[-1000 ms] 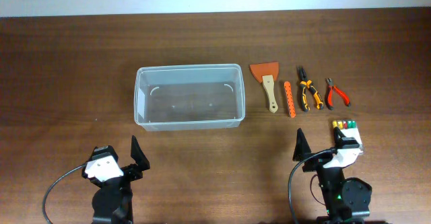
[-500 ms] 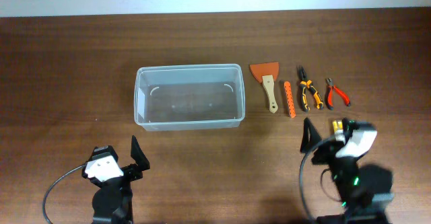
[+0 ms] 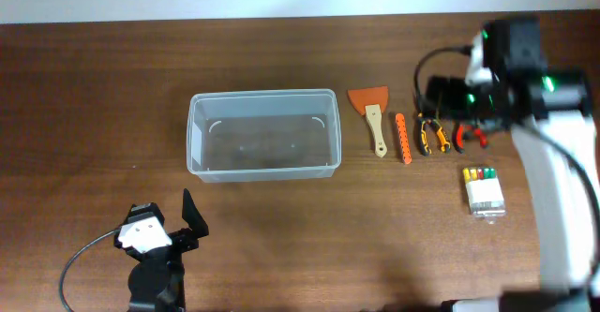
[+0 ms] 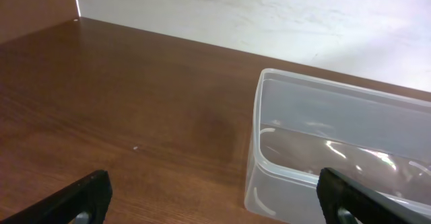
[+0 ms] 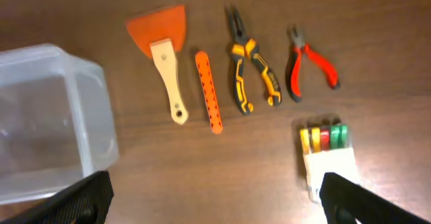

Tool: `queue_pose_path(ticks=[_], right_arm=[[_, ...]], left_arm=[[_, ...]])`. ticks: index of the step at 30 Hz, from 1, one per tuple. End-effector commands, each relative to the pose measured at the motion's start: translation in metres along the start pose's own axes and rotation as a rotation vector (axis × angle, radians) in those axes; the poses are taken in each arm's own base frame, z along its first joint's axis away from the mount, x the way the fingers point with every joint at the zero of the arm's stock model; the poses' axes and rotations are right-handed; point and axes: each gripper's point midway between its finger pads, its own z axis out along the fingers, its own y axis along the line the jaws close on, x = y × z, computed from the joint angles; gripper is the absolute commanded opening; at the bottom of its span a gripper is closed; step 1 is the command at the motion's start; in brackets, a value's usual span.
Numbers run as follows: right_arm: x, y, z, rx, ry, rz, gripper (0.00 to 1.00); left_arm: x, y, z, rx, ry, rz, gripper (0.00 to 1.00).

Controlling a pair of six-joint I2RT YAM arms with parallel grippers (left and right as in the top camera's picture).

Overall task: Pack container
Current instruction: 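Move the right gripper over the orange bit strip and grasp it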

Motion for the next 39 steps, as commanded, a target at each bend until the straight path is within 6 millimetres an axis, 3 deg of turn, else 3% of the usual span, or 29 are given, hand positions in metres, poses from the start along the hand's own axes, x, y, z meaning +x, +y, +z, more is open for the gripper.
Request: queue_pose_path(ticks=[1, 5, 8, 9, 16, 30, 39], right_arm=[[-0.007, 0.007, 0.026, -0.029, 0.099, -0.072, 0.98], [-0.003, 0.008, 0.056, -0.026, 0.175, -0.093, 1.0], [0.001, 0.015, 0.07, -0.03, 0.209, -0.164, 0.68], [0.002, 0.018, 0.074, -0.028, 0.22, -0.197, 0.65], [0.003, 0.025, 0.094, 0.037, 0.234, -0.287, 0.62], [0.028, 0.016, 0.17, 0.091, 0.412, -0.288, 0.61], [0.042, 0.013, 0.206, 0.1, 0.482, -0.289, 0.59]], left_arm=[[0.001, 0.0, 0.0, 0.0, 0.0, 0.01, 0.99], [0.001, 0.0, 0.0, 0.0, 0.0, 0.01, 0.99], [0.001, 0.0, 0.0, 0.0, 0.0, 0.01, 0.99], [0.001, 0.0, 0.0, 0.0, 0.0, 0.01, 0.99], [0.001, 0.0, 0.0, -0.001, 0.0, 0.01, 0.99], [0.001, 0.0, 0.0, 0.0, 0.0, 0.01, 0.99], [0.001, 0.0, 0.0, -0.001, 0.0, 0.01, 0.99]])
